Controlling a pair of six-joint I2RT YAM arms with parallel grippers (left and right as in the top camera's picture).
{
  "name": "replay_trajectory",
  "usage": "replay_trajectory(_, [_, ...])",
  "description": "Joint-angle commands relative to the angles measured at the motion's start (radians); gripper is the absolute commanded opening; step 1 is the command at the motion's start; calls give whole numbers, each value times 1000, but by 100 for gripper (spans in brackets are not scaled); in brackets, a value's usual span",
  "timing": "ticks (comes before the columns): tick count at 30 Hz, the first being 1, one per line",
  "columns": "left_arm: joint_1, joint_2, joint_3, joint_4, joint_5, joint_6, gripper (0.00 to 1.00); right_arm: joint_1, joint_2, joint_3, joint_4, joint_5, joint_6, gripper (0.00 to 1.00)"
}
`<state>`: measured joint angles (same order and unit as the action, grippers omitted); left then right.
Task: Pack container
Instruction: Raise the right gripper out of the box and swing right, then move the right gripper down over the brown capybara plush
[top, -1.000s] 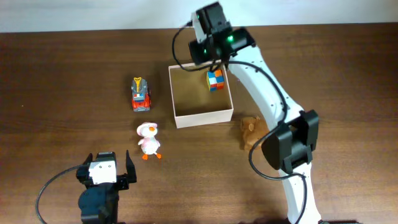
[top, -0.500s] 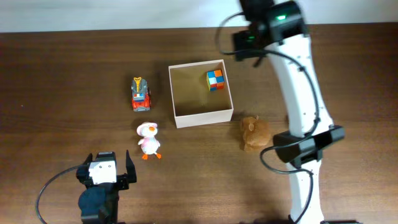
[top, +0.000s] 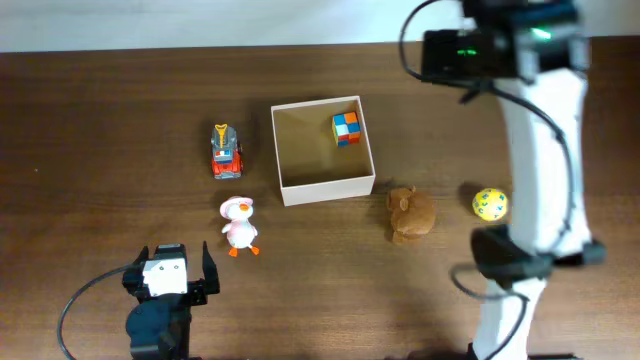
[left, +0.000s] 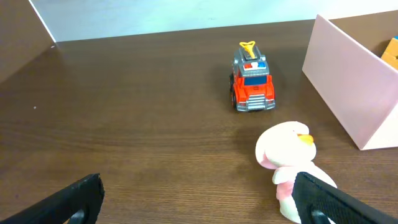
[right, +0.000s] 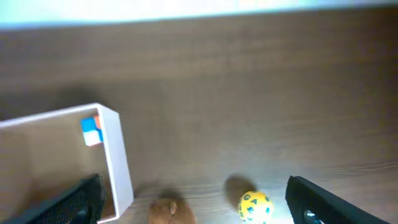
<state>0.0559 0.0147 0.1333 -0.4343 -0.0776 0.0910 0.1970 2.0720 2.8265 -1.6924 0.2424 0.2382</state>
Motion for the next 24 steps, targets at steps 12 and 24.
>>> replay_trajectory(12, [5, -4, -6, 2, 11, 19, 99, -264, -536, -727, 3, 1, 2, 99])
replay_trajectory(24, [5, -4, -6, 2, 11, 19, 99, -256, -558, -1355, 415, -200, -77, 99])
